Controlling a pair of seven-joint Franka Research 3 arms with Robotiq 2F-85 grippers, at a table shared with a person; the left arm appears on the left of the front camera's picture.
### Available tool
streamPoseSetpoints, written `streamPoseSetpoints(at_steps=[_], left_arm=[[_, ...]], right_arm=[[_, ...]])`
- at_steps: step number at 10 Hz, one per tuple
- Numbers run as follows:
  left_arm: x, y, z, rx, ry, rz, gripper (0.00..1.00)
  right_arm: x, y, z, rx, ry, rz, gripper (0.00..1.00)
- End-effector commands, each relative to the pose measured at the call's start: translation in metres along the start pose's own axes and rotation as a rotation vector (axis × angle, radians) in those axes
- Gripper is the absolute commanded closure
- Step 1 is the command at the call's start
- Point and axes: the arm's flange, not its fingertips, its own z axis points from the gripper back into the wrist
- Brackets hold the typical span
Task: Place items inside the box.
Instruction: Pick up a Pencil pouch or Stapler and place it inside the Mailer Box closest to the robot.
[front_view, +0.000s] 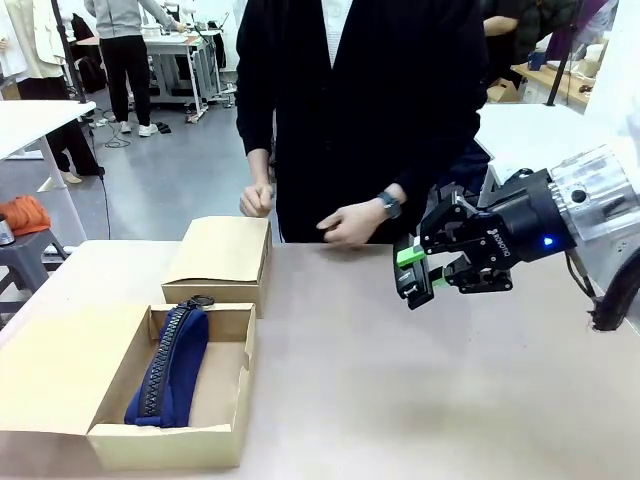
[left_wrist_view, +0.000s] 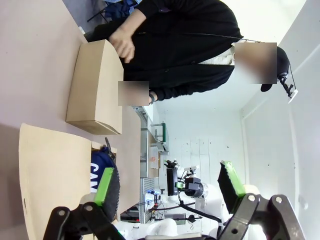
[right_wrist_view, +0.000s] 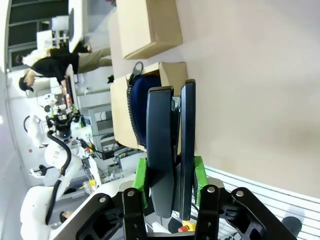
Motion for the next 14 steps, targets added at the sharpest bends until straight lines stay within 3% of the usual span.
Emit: streamPoseSetpoints(at_steps=[1, 2, 4, 5, 6, 7, 8, 11, 13, 14], left_arm=[[-0.002, -0.001, -0.001, -0.019, -0.005, -0.016, 0.0], [-0.002, -0.001, -0.001, -0.019, -0.005, -0.016, 0.0], [-0.002, -0.001, -0.001, -0.019, -0.005, -0.016, 0.0], [-0.002, -0.001, -0.001, -0.019, -0.005, -0.016, 0.0], [-0.002, -0.001, -0.001, -0.019, -0.005, -0.016, 0.0], [-0.002, -0.001, -0.001, -0.019, -0.005, -0.016, 0.0], [-0.002, -0.001, -0.001, -0.019, -0.005, -0.016, 0.0], [-0.002, -0.001, -0.001, -0.019, -0.005, -0.016, 0.0], [-0.002, -0.001, -0.001, -0.019, -0.005, -0.016, 0.0], [-0.002, -0.001, -0.001, -0.019, -0.005, -0.016, 0.0]], right_arm=[[-0.002, 0.039, -0.042, -0.036, 0.076, 0.059, 0.58], [-0.007, 0.064, -0.076, -0.067, 0.158, 0.063, 0.58], [-0.016, 0.106, -0.146, -0.138, 0.177, 0.057, 0.58], [-0.021, 0.118, -0.179, -0.195, 0.225, 0.157, 0.58], [-0.021, 0.125, -0.212, -0.279, 0.17, 0.22, 0.58], [-0.025, 0.133, -0.238, -0.25, 0.228, 0.29, 0.58], [-0.026, 0.139, -0.259, -0.283, 0.206, 0.297, 0.58], [-0.035, 0.135, -0.302, -0.363, 0.209, 0.283, 0.58], [-0.035, 0.134, -0.309, -0.377, 0.209, 0.278, 0.58], [-0.034, 0.135, -0.307, -0.368, 0.217, 0.273, 0.41]])
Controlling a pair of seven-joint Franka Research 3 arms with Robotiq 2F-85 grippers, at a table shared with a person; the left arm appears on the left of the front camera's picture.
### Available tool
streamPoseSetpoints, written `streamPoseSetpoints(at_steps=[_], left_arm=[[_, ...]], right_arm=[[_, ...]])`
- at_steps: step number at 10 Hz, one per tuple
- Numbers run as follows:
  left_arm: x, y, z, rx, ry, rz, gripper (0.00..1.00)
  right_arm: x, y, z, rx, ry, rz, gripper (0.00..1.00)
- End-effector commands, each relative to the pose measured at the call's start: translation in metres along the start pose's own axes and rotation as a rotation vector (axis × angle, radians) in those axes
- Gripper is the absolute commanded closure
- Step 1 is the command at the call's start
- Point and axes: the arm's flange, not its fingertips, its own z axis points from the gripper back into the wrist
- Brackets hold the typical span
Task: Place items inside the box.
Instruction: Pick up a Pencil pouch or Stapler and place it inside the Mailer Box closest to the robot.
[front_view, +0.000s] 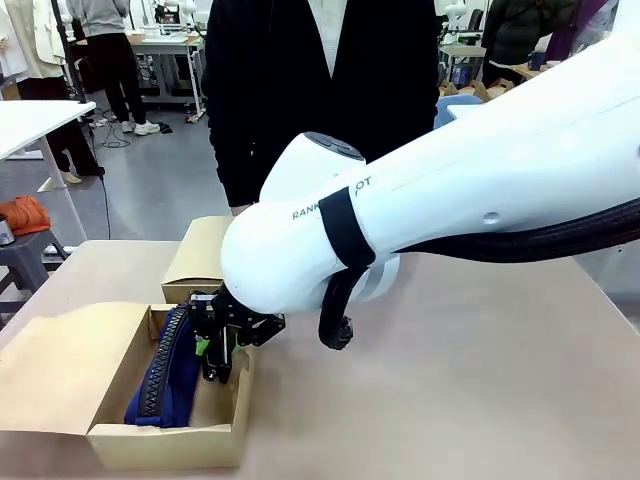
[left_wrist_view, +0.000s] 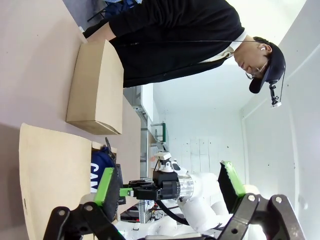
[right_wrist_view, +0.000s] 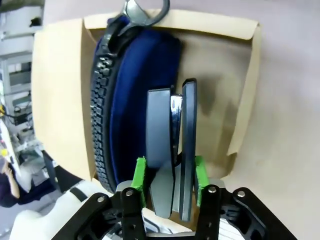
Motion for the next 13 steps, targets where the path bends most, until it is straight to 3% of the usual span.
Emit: streamPoseSetpoints(at_steps=[1, 2, 6, 8, 10, 12, 13], left_arm=[[-0.002, -0.001, -0.001, -0.019, -0.005, -0.016, 0.0], [-0.002, -0.001, -0.001, -0.019, -0.005, -0.016, 0.0], [-0.002, -0.001, -0.001, -0.019, -0.005, -0.016, 0.0], [-0.002, -0.001, -0.001, -0.019, -0.005, -0.016, 0.0], [-0.002, -0.001, -0.001, -0.019, -0.005, -0.016, 0.0], [-0.002, -0.001, -0.001, -0.019, -0.005, -0.016, 0.0], [-0.002, -0.001, -0.001, -0.019, -0.005, -0.016, 0.0]], right_arm=[[0.006, 0.016, 0.004, 0.015, 0.017, -0.019, 0.14], [0.006, 0.015, 0.003, 0.015, 0.023, -0.027, 0.0], [0.005, 0.007, 0.02, 0.06, -0.008, -0.035, 0.0], [0.001, -0.013, 0.063, 0.147, 0.007, -0.009, 0.0], [-0.013, -0.081, 0.158, 0.315, 0.122, 0.057, 0.0], [-0.038, -0.163, 0.226, 0.452, 0.087, 0.063, 0.0], [-0.054, -0.213, 0.253, 0.566, 0.024, 0.067, 0.0]])
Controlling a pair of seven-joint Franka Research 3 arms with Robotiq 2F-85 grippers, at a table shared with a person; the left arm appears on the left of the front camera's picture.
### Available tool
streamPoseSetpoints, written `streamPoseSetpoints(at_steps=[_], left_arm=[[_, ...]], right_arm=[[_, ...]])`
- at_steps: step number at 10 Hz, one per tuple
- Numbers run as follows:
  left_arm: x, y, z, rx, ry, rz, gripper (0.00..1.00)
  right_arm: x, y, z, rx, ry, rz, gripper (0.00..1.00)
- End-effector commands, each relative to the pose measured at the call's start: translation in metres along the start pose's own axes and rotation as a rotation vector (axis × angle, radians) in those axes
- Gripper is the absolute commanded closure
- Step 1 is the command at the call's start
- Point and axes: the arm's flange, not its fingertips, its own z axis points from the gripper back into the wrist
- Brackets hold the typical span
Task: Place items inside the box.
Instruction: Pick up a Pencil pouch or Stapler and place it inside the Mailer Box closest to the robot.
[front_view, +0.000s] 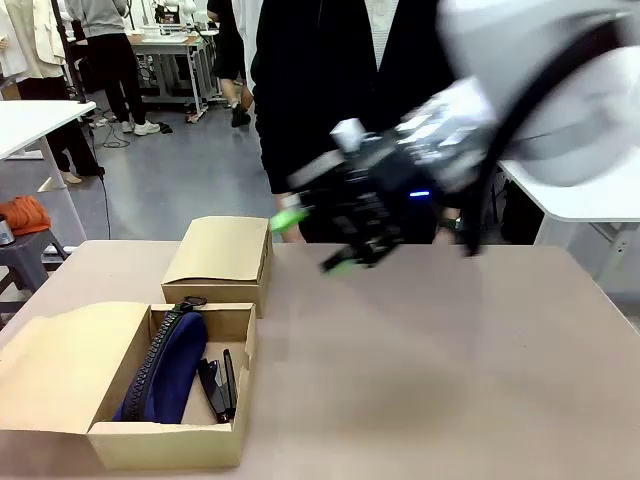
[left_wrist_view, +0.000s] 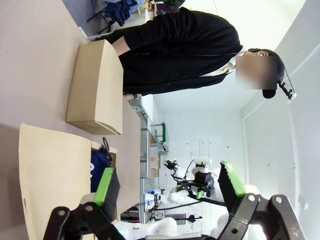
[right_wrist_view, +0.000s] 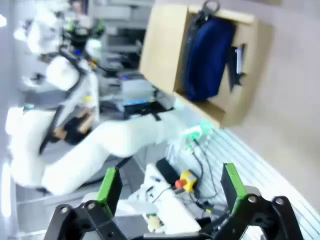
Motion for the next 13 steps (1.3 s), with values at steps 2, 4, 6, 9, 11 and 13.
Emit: streamPoseSetpoints(at_steps=[2, 4, 6, 9, 11, 13], left_arm=[[-0.002, 0.0, -0.001, -0.019, -0.005, -0.014, 0.0], [-0.002, 0.0, -0.001, -0.019, -0.005, -0.014, 0.0], [-0.002, 0.0, -0.001, -0.019, -0.005, -0.014, 0.0], [-0.002, 0.0, -0.001, -0.019, -0.005, -0.014, 0.0], [-0.002, 0.0, -0.001, -0.019, -0.005, -0.014, 0.0], [-0.002, 0.0, -0.001, -0.019, -0.005, -0.014, 0.0]], right_arm=[[-0.066, -0.103, 0.116, 0.203, -0.175, -0.064, 0.0], [-0.113, -0.169, 0.169, 0.346, -0.3, -0.083, 0.0], [-0.151, -0.248, 0.159, 0.249, -0.226, -0.15, 0.0], [-0.175, -0.291, 0.091, 0.114, -0.219, 0.02, 0.0], [-0.126, -0.273, 0.204, 0.24, -0.204, -0.136, 0.0], [-0.126, -0.273, 0.204, 0.24, -0.204, -0.136, 0.0]])
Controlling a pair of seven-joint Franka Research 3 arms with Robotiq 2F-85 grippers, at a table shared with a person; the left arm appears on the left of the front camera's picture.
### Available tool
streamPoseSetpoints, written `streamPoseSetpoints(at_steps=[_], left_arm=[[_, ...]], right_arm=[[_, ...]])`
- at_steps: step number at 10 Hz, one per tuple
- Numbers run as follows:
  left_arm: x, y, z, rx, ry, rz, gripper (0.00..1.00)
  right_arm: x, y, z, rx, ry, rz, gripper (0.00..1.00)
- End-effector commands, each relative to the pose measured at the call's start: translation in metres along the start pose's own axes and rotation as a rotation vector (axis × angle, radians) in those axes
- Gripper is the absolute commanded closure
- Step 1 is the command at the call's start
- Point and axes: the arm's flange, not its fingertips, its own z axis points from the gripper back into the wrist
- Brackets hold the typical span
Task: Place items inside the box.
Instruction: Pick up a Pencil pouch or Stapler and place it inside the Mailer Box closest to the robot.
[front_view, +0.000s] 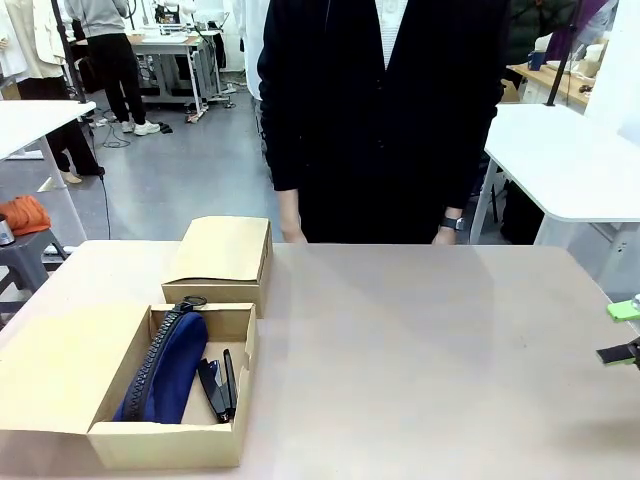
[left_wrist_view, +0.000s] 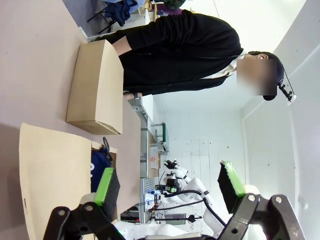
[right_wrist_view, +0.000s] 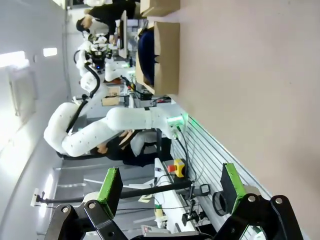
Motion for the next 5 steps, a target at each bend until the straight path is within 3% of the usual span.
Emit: streamPoseSetpoints(at_steps=[1, 5], left_arm=[[-0.002, -0.0006, -0.001, -0.019, -0.005, -0.015, 0.0], [-0.002, -0.0006, -0.001, -0.019, -0.005, -0.015, 0.0]], right_arm=[[-0.0009, 0.0105, 0.0022, 0.021, -0.023, -0.02, 0.0], [-0.0009, 0.0105, 0.0022, 0.021, -0.023, -0.02, 0.0]])
